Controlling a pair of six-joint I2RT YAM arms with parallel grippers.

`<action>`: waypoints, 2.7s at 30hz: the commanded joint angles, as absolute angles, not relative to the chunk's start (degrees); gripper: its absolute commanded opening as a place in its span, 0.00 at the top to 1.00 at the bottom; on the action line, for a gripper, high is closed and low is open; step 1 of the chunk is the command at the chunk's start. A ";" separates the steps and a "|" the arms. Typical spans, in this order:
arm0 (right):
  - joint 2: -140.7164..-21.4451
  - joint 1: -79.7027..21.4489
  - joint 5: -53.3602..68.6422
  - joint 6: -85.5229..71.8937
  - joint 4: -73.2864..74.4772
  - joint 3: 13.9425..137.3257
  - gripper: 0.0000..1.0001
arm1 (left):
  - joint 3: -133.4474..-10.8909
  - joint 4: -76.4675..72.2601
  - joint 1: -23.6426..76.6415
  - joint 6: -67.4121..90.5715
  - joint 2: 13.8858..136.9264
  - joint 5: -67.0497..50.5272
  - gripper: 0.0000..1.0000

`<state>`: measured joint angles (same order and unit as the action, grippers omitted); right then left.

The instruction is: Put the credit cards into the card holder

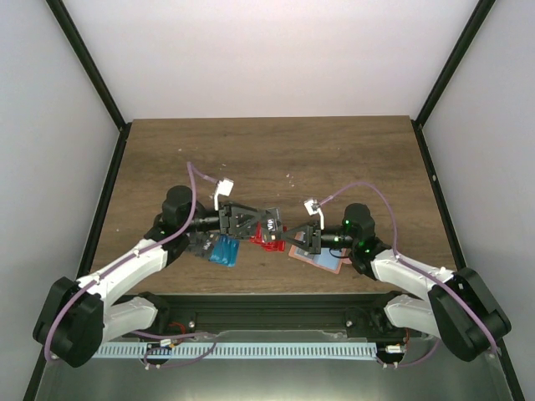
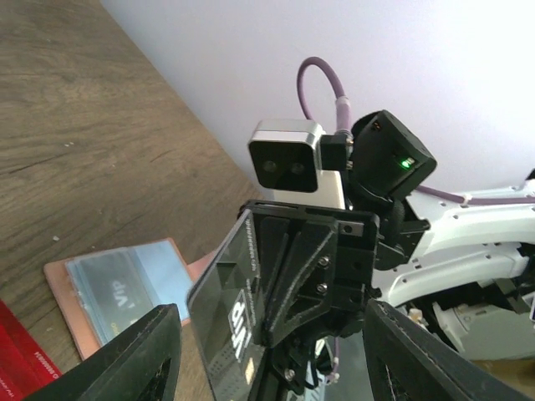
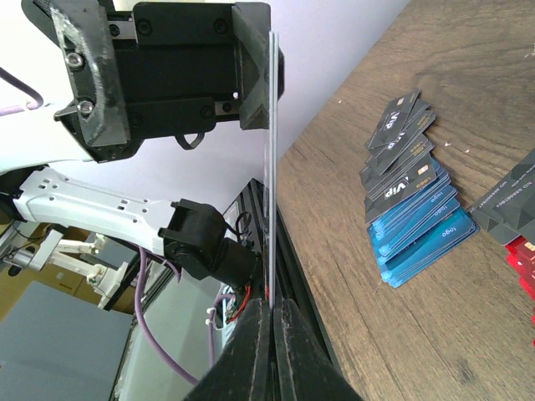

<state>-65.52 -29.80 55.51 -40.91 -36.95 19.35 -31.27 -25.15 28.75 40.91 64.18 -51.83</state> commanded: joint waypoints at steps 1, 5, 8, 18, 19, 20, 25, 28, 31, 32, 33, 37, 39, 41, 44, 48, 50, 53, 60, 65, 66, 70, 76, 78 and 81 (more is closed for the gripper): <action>-64.81 -29.53 56.03 -39.99 -38.85 20.37 0.99 | -31.91 -23.04 29.00 37.62 63.51 -48.81 0.39; -64.86 -29.53 55.96 -40.08 -38.89 20.39 0.99 | -32.25 -23.07 29.05 37.77 64.22 -49.92 0.39; -65.30 -29.53 56.07 -40.40 -39.49 20.36 0.99 | -32.38 -23.32 29.33 37.80 64.75 -50.63 0.39; -66.66 -29.53 55.23 -40.25 -38.82 21.00 0.99 | -32.61 -23.18 30.05 37.64 64.61 -50.51 0.40; -66.59 -29.53 54.97 -40.18 -38.58 21.05 0.99 | -32.66 -22.94 30.08 37.50 64.46 -50.34 0.40; -66.62 -29.54 54.75 -40.07 -38.32 21.09 0.99 | -32.69 -22.57 30.14 37.26 64.29 -49.97 0.40; -66.33 -29.53 54.16 -39.54 -37.53 21.13 0.99 | -33.45 -19.76 30.15 35.66 63.94 -48.59 0.40; -66.27 -29.53 54.12 -39.55 -37.53 21.05 0.99 | -33.65 -19.34 30.18 35.42 64.20 -48.43 0.40; -66.46 -29.53 53.95 -39.55 -37.34 21.19 0.99 | -33.66 -19.41 30.39 35.41 64.33 -48.43 0.40; -66.61 -29.53 53.96 -39.62 -37.35 21.28 0.99 | -33.68 -19.42 30.48 35.40 64.48 -48.51 0.40; -66.74 -29.53 53.89 -39.64 -37.35 21.35 0.99 | -33.74 -19.42 30.56 35.42 64.47 -48.51 0.40; -67.35 -29.56 53.79 -39.81 -37.56 21.65 0.99 | -33.82 -19.53 30.90 35.33 64.68 -48.54 0.40; -67.69 -29.60 53.87 -39.88 -37.68 21.78 0.99 | -33.83 -19.58 31.02 35.33 64.97 -48.52 0.40; -67.84 -29.70 53.85 -39.85 -37.81 21.93 0.99 | -33.84 -19.68 31.16 35.33 65.12 -48.58 0.40; -68.24 -29.79 53.96 -39.82 -37.88 22.09 0.99 | -33.77 -19.78 31.29 35.13 65.51 -48.52 0.40; -68.61 -30.01 53.52 -39.69 -37.61 22.36 0.99 | -33.99 -20.04 31.54 35.24 66.04 -48.62 0.40; -68.89 -30.06 52.80 -39.43 -36.60 22.69 0.99 | -34.09 -20.00 31.63 35.24 66.05 -48.47 0.41; -69.20 -30.14 50.39 -38.96 -33.62 23.81 0.99 | -34.21 -19.58 31.71 35.20 66.15 -48.06 0.41; -70.84 -31.07 47.56 -38.37 -28.73 26.66 0.99 | -35.18 -15.68 32.15 32.87 66.52 -45.65 0.42; -72.03 -32.89 45.11 -37.90 -24.87 29.47 0.99 | -36.59 -10.69 33.00 29.93 66.79 -42.15 0.42; -72.36 -33.15 44.53 -37.66 -23.64 30.19 0.99 | -37.01 -9.38 33.17 29.22 66.80 -41.17 0.42; -73.02 -33.73 44.33 -37.66 -22.57 31.41 0.99 | -37.71 -6.61 33.40 27.30 66.72 -39.02 0.44; -73.28 -33.76 45.12 -38.43 -23.95 31.41 0.99 | -37.71 -6.93 33.43 27.71 66.62 -38.26 0.60; -73.79 -33.75 45.39 -38.86 -24.75 31.40 0.99 | -37.71 -7.28 33.44 28.07 66.54 -37.63 0.69; -75.06 -33.93 45.82 -39.69 -26.24 31.37 0.99 | -37.49 -7.51 33.49 28.02 66.76 -36.33 0.85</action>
